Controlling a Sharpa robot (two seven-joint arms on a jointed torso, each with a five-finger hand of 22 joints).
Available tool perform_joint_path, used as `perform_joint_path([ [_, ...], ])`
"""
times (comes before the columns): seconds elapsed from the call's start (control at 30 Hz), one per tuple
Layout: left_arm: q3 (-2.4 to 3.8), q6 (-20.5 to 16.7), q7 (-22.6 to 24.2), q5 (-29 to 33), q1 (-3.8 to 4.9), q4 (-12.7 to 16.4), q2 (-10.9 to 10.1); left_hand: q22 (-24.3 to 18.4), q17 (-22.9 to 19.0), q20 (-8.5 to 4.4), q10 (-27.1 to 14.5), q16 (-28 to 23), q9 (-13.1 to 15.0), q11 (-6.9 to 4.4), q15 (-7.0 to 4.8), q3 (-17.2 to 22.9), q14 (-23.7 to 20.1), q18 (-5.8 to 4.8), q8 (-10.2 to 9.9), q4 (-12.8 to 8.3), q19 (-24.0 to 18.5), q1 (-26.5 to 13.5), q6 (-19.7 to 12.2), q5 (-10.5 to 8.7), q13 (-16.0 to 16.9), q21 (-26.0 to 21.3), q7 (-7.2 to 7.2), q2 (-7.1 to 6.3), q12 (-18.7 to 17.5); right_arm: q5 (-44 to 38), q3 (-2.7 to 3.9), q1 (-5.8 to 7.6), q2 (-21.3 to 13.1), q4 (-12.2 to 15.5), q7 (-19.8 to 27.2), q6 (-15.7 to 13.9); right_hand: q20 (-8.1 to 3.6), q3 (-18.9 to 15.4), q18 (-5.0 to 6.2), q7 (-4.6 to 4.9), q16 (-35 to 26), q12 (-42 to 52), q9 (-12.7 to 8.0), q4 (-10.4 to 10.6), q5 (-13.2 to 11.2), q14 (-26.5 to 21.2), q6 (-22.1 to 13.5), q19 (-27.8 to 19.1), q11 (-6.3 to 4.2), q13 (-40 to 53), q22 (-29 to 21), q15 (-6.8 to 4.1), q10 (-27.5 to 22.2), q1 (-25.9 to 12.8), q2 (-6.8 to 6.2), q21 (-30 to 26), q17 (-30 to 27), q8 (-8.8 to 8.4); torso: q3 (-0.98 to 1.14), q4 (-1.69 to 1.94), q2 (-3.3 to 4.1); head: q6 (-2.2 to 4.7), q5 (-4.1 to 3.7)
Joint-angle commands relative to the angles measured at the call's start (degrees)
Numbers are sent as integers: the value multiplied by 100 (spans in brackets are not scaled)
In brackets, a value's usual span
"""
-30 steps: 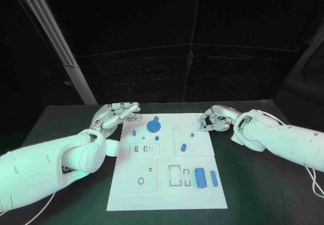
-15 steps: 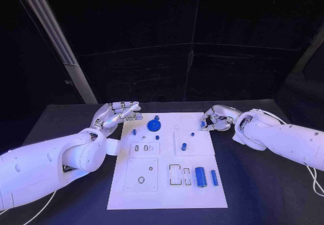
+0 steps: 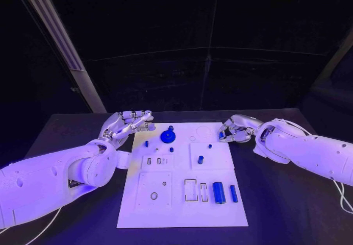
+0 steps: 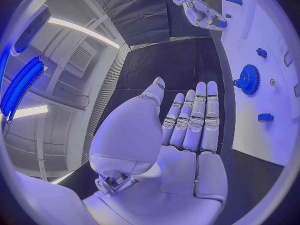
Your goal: Assemble the parts on the task board
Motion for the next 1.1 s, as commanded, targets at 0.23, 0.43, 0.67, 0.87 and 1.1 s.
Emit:
perform_joint_path([
  [0.23,4,62,9,-20,6,2,-1,-7,10,26,-1,-35,4,-15,8,-5,-34,31,-25,-43,16,16,-10,-23,1,-37,44,-2,-25,-25,4,9,16,-9,109,-70,-109,344,-49,-119,35,71,49,-106,-166,508,337,17,-140,24,49,-121,71,71,269,40,1082,152,1,0,-2,-13,-4],
  [0.43,4,64,9,-20,6,5,-3,-7,10,26,-1,-35,4,-15,8,-5,-34,31,-25,-43,16,16,-10,-23,1,-37,44,-2,-25,-33,5,9,14,7,55,-348,-148,521,-60,-155,57,96,63,-203,-198,520,416,44,-175,49,101,-155,100,92,305,62,1137,179,1,8,-5,-18,-16],
  [0.67,4,59,6,-20,6,18,-15,-10,11,26,1,-40,4,-17,7,1,-32,32,-26,-53,18,23,-8,-23,1,-38,41,5,-25,129,9,12,-73,312,-207,-695,-159,574,-65,-154,70,94,62,-214,-222,527,421,56,-177,51,122,-158,109,-19,243,72,1170,169,-5,3,-12,-20,3],
  [0.87,4,49,1,-19,8,36,-28,-10,11,26,1,-40,4,-17,7,1,-32,32,-26,-53,18,23,-8,-23,1,-38,41,5,-25,539,14,21,-156,916,-689,-905,-161,573,-65,-154,63,72,56,-160,-184,524,419,60,-176,35,125,-158,107,-210,174,74,1156,150,-14,6,-17,5,0],
  [1.1,5,32,7,29,12,21,-28,-11,12,26,6,-43,4,-20,7,4,-32,32,-25,-62,19,29,-5,-23,1,-39,37,6,-24,355,16,38,44,1522,-1224,-1083,-162,586,-64,-158,53,45,54,-125,-187,519,425,60,-178,14,122,-160,96,-298,170,73,1135,141,-29,43,-31,-8,28],
])
